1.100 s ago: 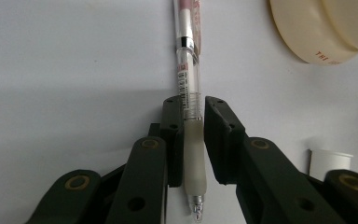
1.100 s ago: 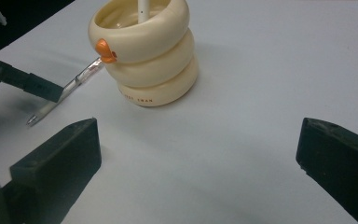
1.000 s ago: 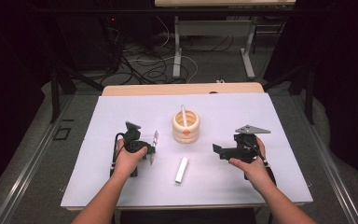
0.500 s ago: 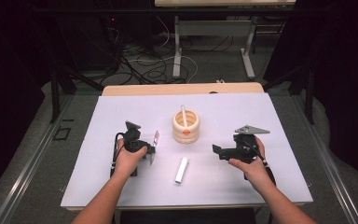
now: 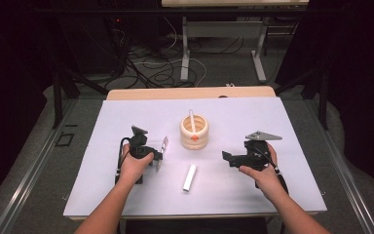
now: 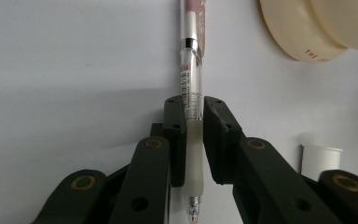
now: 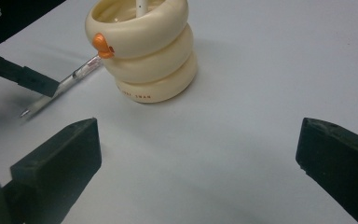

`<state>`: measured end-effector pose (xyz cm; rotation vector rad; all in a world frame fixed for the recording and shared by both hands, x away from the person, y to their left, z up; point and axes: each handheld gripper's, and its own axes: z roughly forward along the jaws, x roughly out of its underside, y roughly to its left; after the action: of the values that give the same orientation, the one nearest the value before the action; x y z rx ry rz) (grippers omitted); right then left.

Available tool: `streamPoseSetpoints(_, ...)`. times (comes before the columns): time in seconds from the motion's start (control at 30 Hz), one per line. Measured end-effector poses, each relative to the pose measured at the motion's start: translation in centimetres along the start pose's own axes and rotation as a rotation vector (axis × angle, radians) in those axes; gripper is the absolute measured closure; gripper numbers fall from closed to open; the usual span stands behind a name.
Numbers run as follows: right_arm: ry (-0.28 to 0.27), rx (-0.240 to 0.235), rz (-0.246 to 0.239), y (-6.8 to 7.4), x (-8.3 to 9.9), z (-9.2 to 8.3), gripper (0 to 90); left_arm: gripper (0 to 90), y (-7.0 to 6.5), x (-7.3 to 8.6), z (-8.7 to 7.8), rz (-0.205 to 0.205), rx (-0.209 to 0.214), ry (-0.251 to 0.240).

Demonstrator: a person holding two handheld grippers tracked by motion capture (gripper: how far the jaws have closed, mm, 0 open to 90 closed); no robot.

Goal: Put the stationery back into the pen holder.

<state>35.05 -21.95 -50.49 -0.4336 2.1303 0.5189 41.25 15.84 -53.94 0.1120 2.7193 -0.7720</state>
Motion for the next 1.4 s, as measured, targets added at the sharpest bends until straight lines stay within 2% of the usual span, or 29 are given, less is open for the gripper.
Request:
streamPoseSetpoints(0.03,0.000,0.000,0.000,0.0,0.0,0.0,0.0,80.4,0.1,0.0,-0.2,0.025,-0.006,0.000)
streamPoseSetpoints(0.13,-0.001,0.000,0.001,0.0,0.0,0.0,0.0,80.4,-0.1,0.0,-0.6,0.030,-0.002,-0.021)
streamPoseSetpoints(0.17,0.000,0.000,-0.001,0.0,0.0,0.0,0.0,80.4,0.0,-0.1,-0.7,0.046,-0.005,-0.025)
streamPoseSetpoints(0.33,0.004,-0.001,0.004,0.0,0.0,-0.1,0.0,80.4,-0.2,0.0,-1.5,0.056,-0.001,-0.062)
streamPoseSetpoints(0.43,0.004,0.003,0.004,0.0,0.0,-0.1,0.0,80.4,-0.2,0.0,-2.1,0.084,-0.004,-0.077)
streamPoseSetpoints(0.47,0.003,0.002,0.000,-0.1,0.0,-0.1,0.0,80.4,-0.3,0.1,-2.2,0.082,-0.001,-0.097)
streamPoseSetpoints(0.63,0.001,0.003,-0.005,-0.1,0.0,-0.1,0.0,80.4,-0.4,0.2,-3.0,0.109,-0.006,-0.127)
streamPoseSetpoints(0.77,0.003,0.002,0.003,-0.1,0.0,-0.1,0.0,80.3,-0.5,0.3,-3.4,0.125,0.007,-0.148)
streamPoseSetpoints(0.83,-0.001,0.003,0.005,-0.1,0.0,-0.1,0.0,80.3,-0.6,0.3,-3.7,0.136,-0.002,-0.168)
streamPoseSetpoints(0.93,0.003,0.002,0.008,-0.1,0.0,-0.1,0.0,80.3,-0.8,0.4,-4.2,0.150,0.018,-0.184)
streamPoseSetpoints(1.03,-0.002,0.004,0.003,-0.2,0.0,-0.1,0.0,80.3,-1.0,0.4,-4.9,0.184,0.030,-0.202)
streamPoseSetpoints(1.17,0.000,0.004,0.005,-0.2,0.0,-0.1,0.0,80.3,-1.5,0.5,-5.4,0.209,0.033,-0.260)
streamPoseSetpoints(1.23,-0.002,0.005,0.005,-0.2,0.0,-0.1,0.0,80.3,-1.7,0.5,-5.7,0.235,0.031,-0.264)
streamPoseSetpoints(1.3,-0.003,0.005,0.004,-0.2,0.0,-0.1,0.0,80.3,-2.0,0.5,-5.8,0.254,0.028,-0.297)
streamPoseSetpoints(1.33,-0.001,0.004,0.003,-0.2,0.0,-0.2,0.0,80.3,-2.2,0.6,-6.0,0.275,0.025,-0.289)
streamPoseSetpoints(1.37,-0.001,0.004,0.004,-0.2,0.0,-0.2,0.0,80.3,-2.4,0.6,-6.0,0.278,0.029,-0.312)
streamPoseSetpoints(1.4,-0.004,0.004,0.005,-0.2,0.0,-0.2,0.0,80.3,-2.5,0.6,-6.2,0.293,0.030,-0.316)
